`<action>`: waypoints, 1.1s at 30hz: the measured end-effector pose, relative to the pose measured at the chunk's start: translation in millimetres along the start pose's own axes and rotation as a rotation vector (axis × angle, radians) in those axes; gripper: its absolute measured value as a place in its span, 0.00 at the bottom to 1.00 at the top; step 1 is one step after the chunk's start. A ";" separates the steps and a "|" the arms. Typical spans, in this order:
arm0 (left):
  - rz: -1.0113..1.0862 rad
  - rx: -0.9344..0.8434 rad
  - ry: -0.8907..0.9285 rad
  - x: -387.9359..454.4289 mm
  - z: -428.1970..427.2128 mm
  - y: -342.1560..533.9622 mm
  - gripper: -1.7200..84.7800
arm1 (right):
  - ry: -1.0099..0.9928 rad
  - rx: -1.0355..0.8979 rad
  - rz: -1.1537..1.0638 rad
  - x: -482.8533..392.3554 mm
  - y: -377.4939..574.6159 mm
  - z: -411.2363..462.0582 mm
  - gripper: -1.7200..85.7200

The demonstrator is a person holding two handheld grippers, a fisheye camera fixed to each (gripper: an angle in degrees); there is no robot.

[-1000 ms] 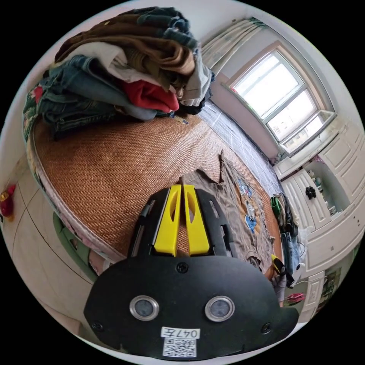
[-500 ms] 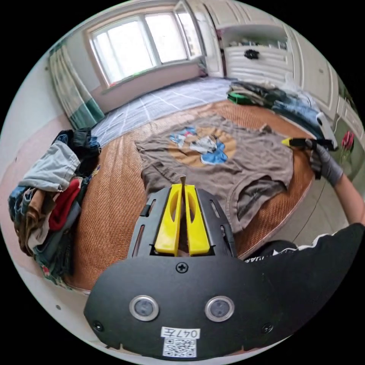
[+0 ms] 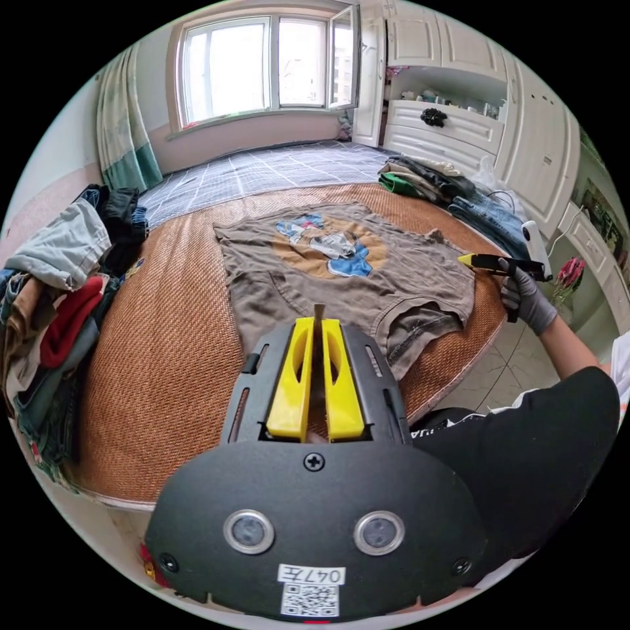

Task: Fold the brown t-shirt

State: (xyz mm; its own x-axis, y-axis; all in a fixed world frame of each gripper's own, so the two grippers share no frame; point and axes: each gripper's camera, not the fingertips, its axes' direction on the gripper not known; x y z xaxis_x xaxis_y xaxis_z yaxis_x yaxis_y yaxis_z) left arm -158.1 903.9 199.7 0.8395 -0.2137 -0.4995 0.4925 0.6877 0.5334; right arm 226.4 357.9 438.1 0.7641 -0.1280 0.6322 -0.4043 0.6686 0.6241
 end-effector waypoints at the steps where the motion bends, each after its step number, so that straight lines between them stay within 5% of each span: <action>1: -0.002 0.010 0.018 -4.0 -3.0 -1.9 0.06 | 0.006 0.016 -0.005 -2.7 -0.2 -5.3 0.03; 7: 0.028 0.097 0.053 -33.7 -34.9 -9.0 0.10 | 0.325 0.213 0.059 -31.9 4.5 -77.1 0.06; 14: -0.037 0.034 -0.040 -84.9 -43.2 -18.2 0.10 | 0.391 0.017 0.054 -31.5 -54.2 -50.3 0.04; 19: -0.030 -0.014 -0.119 -103.3 -46.6 -21.4 0.10 | 0.353 0.022 0.027 -55.9 -84.3 -48.5 0.01; 22: -0.050 0.008 -0.130 -118.9 -57.2 -23.5 0.10 | 0.300 0.070 -0.177 -112.0 -104.0 -49.0 0.01; 27: -0.083 0.020 -0.137 -140.4 -69.1 -21.2 0.09 | 0.233 -0.156 -0.487 -192.3 -125.5 8.4 0.02; 33: -0.087 0.006 -0.142 -144.4 -69.6 -23.6 0.09 | 0.182 -0.210 -0.475 -224.7 -161.2 31.6 0.02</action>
State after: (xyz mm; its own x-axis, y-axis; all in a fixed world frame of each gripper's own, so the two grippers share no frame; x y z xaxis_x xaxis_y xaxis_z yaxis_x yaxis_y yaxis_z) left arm -307.0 966.8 211.8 0.8174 -0.3683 -0.4429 0.5657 0.6580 0.4969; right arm 104.0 255.7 210.0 0.9201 -0.3356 0.2019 0.1013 0.7020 0.7049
